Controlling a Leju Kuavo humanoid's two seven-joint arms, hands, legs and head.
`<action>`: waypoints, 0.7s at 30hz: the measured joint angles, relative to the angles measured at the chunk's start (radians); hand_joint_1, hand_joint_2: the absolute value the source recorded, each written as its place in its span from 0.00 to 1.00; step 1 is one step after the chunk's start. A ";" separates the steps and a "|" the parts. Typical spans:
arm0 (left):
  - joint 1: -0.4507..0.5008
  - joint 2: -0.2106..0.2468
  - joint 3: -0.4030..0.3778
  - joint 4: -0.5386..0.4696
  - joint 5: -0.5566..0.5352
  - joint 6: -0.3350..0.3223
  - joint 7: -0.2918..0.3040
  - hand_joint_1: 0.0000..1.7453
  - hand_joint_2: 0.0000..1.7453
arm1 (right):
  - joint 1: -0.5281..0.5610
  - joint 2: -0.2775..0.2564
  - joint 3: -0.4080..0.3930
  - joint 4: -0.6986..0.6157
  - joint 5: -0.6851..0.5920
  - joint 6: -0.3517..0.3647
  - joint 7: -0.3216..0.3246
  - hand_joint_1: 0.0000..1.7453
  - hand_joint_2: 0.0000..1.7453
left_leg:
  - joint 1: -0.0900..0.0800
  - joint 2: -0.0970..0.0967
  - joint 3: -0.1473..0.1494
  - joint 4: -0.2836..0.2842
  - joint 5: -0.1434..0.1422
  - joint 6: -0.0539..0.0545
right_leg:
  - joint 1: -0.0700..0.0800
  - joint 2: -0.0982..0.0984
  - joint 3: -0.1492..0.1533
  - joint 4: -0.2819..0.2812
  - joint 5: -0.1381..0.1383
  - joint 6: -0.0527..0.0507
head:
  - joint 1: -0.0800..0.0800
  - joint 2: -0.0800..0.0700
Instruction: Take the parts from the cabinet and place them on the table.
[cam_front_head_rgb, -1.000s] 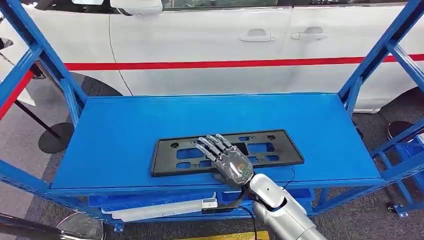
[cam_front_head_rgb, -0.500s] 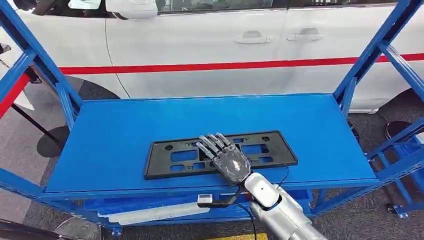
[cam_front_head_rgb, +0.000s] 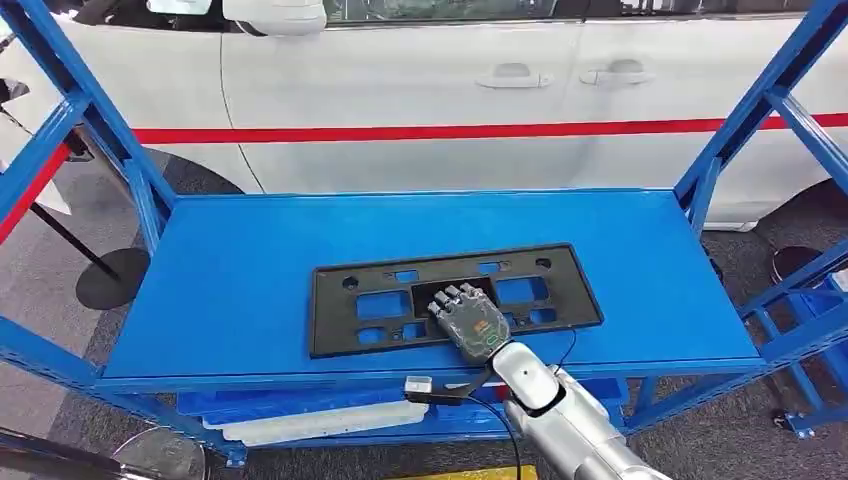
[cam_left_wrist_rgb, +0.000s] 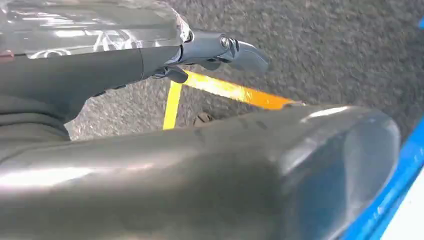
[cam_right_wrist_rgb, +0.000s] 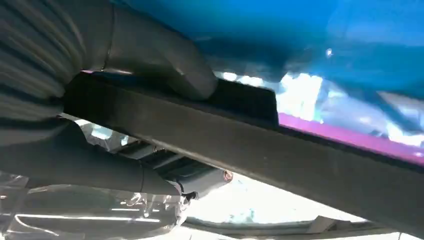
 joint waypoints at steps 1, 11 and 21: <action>0.000 0.000 0.000 0.000 0.002 -0.001 -0.001 0.00 0.00 | -0.003 0.000 -0.002 0.002 0.000 -0.001 -0.002 1.00 1.00 | 0.003 0.000 -0.002 -0.001 0.001 -0.005 | 0.002 0.001 -0.003 0.000 0.001 -0.003 | 0.000 0.000; 0.005 0.000 0.007 0.000 -0.006 -0.013 -0.080 0.00 1.00 | -0.022 0.007 -0.012 0.042 -0.015 -0.034 -0.038 1.00 1.00 | 0.011 0.001 -0.129 0.287 -0.121 -0.038 | 0.002 -0.006 0.008 -0.023 0.015 -0.035 | 0.000 0.000; 0.001 0.001 0.021 0.000 -0.008 -0.021 -0.114 0.00 1.00 | -0.003 0.008 -0.048 -0.054 -0.251 -0.055 -0.182 1.00 1.00 | 0.011 0.002 0.009 -0.003 -0.006 0.007 | 0.000 0.001 -0.024 0.057 -0.044 0.009 | 0.000 0.000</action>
